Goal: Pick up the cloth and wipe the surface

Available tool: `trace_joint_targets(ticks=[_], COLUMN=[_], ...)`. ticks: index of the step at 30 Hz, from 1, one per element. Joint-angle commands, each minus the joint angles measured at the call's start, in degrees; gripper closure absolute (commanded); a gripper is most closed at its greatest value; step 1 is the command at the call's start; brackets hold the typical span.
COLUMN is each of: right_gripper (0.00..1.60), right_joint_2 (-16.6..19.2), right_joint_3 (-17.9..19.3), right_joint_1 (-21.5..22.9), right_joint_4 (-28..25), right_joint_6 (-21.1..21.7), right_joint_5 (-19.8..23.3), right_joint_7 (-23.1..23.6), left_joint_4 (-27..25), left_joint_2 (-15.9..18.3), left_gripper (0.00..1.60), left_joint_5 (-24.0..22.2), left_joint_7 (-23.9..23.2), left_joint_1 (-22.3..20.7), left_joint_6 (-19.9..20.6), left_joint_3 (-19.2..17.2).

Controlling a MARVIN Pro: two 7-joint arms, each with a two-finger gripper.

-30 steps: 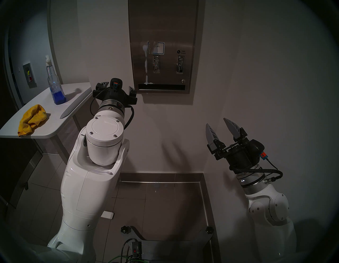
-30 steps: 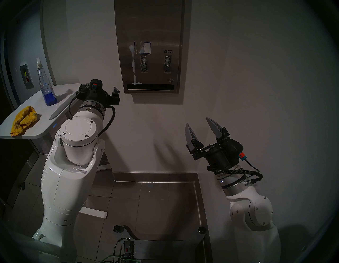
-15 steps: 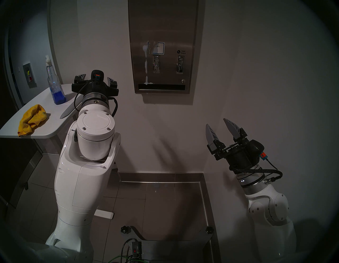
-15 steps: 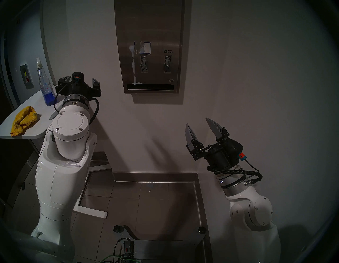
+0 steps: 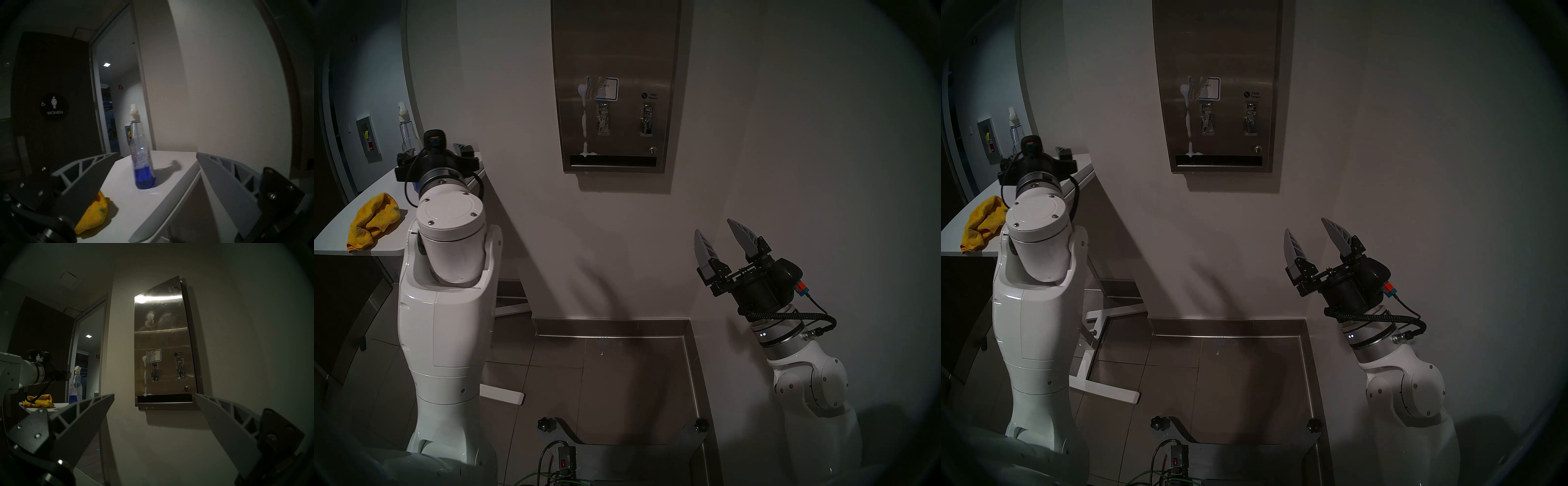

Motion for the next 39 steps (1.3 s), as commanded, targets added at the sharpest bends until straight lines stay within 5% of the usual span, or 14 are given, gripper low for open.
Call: trace_joint_targets(ticks=[1,26,39], right_gripper=[0.00,0.00,0.00], right_joint_2=[0.0,0.0,0.0], right_joint_3=[-0.1,-0.1,-0.1], right_joint_1=[0.4,0.4,0.5], right_joint_4=[-1.8,-1.9,-1.8], right_joint_6=[-0.2,-0.1,-0.2], right_joint_5=[0.1,0.1,0.1], right_joint_7=[0.1,0.1,0.1], left_joint_4=[0.7,9.1,14.4], left_joint_2=[-0.3,0.9,3.6], left_gripper=[0.00,0.00,0.00], left_joint_5=[-1.3,-7.2,-8.5], left_joint_7=[0.6,2.4,0.8], left_joint_1=[-2.9,-3.2,-4.6], left_joint_6=[-1.5,-4.4,-6.9], left_joint_3=[-3.8,-16.7,-18.6])
